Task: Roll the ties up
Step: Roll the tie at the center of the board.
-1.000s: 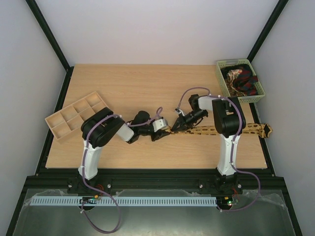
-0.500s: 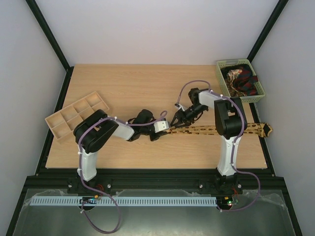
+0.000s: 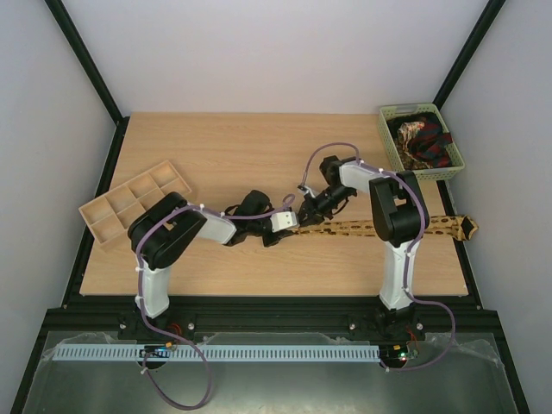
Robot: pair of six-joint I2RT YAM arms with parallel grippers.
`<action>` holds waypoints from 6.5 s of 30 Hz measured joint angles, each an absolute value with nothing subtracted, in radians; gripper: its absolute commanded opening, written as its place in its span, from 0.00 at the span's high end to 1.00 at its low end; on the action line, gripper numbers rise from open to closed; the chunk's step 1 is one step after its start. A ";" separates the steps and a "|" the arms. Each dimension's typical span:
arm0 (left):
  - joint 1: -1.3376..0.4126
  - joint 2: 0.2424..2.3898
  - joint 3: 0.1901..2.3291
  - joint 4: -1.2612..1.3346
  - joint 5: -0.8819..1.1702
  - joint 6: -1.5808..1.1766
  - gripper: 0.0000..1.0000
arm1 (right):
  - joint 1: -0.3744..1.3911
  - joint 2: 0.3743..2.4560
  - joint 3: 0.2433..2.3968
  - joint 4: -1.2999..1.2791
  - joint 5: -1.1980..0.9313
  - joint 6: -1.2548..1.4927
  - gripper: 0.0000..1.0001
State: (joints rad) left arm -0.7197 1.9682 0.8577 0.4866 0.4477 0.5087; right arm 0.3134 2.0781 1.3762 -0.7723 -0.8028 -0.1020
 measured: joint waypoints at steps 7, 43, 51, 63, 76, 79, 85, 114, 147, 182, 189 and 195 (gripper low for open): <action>-0.714 1.964 0.858 0.479 0.450 0.493 0.41 | 0.306 2.078 1.348 -0.741 -0.780 -0.118 0.99; -0.702 2.017 0.838 0.615 0.578 0.448 0.78 | 0.239 2.091 1.339 -0.743 -0.767 -0.171 0.53; -0.704 1.988 0.854 0.519 0.541 0.480 0.79 | 0.254 2.046 1.352 -0.792 -0.820 -0.168 0.53; -0.709 1.987 0.871 0.484 0.536 0.485 0.66 | 0.311 2.047 1.352 -0.788 -0.762 -0.133 0.99; -0.701 2.001 0.865 0.524 0.593 0.437 0.11 | 0.224 2.057 1.296 -0.742 -0.682 -0.206 0.99; -0.715 2.039 0.884 0.580 0.595 0.420 0.05 | 0.222 2.057 1.292 -0.735 -0.681 -0.212 0.99; -0.747 2.143 0.979 0.672 0.587 0.380 0.09 | 0.223 2.057 1.292 -0.732 -0.706 -0.212 0.99; -0.710 2.084 0.877 0.693 0.614 0.434 0.24 | 0.229 2.070 1.271 -0.677 -0.723 -0.180 0.99; -0.725 2.057 0.812 0.782 0.544 0.427 0.77 | 0.206 2.061 1.358 -0.834 -0.781 -0.274 0.42; -0.728 2.087 0.896 0.671 0.652 0.382 0.18 | 0.204 2.061 1.285 -0.763 -0.666 -0.253 0.99; -0.743 2.166 0.971 0.741 0.655 0.327 0.32 | 0.202 2.061 1.280 -0.757 -0.676 -0.245 0.98; -0.761 2.189 1.013 0.719 0.620 0.380 0.41 | 0.202 2.061 1.281 -0.753 -0.697 -0.239 0.95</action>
State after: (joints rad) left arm -0.7609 2.1887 1.0130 0.7193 0.6197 0.3801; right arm 0.2020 2.0609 1.2808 -0.7532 -0.6968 -0.2386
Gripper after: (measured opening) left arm 0.646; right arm 0.051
